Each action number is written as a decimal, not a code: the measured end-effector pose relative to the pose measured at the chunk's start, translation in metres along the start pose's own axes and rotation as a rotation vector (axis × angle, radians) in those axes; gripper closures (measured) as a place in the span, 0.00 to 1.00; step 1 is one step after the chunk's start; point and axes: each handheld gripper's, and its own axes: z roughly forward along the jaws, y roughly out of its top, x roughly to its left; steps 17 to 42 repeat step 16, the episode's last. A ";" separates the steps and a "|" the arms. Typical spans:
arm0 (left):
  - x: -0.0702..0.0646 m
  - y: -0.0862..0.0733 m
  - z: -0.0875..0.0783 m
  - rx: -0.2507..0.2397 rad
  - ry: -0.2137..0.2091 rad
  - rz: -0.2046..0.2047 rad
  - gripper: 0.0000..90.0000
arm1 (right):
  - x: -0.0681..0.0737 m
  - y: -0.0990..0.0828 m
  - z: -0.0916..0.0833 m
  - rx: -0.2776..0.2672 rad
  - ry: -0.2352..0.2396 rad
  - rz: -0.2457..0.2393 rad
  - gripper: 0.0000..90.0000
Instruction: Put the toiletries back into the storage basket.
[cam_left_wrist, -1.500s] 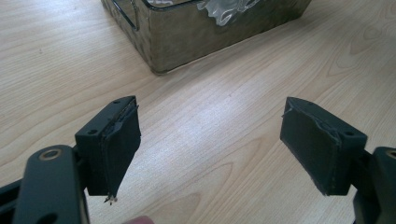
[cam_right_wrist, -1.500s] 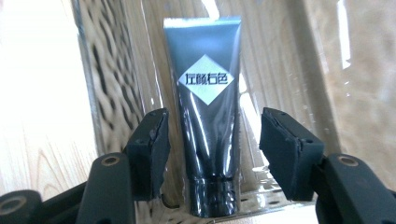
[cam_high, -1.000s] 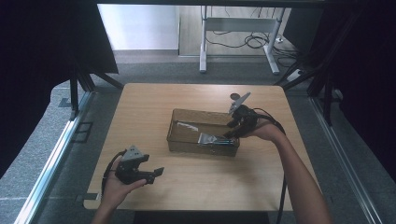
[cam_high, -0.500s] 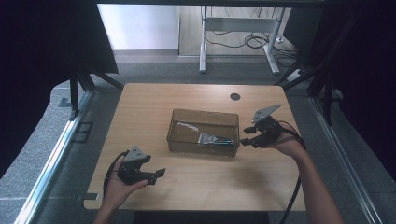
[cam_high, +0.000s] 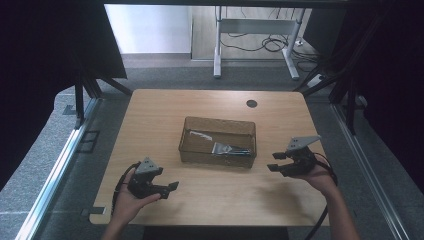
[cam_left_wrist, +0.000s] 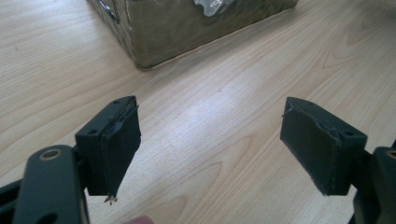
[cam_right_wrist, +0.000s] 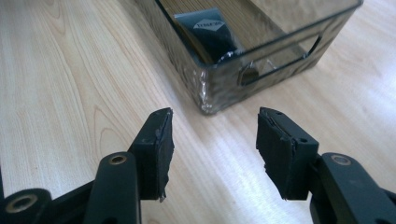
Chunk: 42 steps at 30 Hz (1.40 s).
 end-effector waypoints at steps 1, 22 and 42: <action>0.000 0.000 0.000 0.000 0.001 -0.002 0.23 | 0.001 -0.003 0.001 -0.004 -0.002 0.007 0.51; -0.001 0.000 0.002 0.004 0.000 0.004 0.23 | 0.005 -0.026 0.004 -0.046 -0.106 0.083 0.44; -0.001 0.000 0.002 0.004 0.000 0.004 0.23 | 0.005 -0.026 0.004 -0.046 -0.106 0.083 0.44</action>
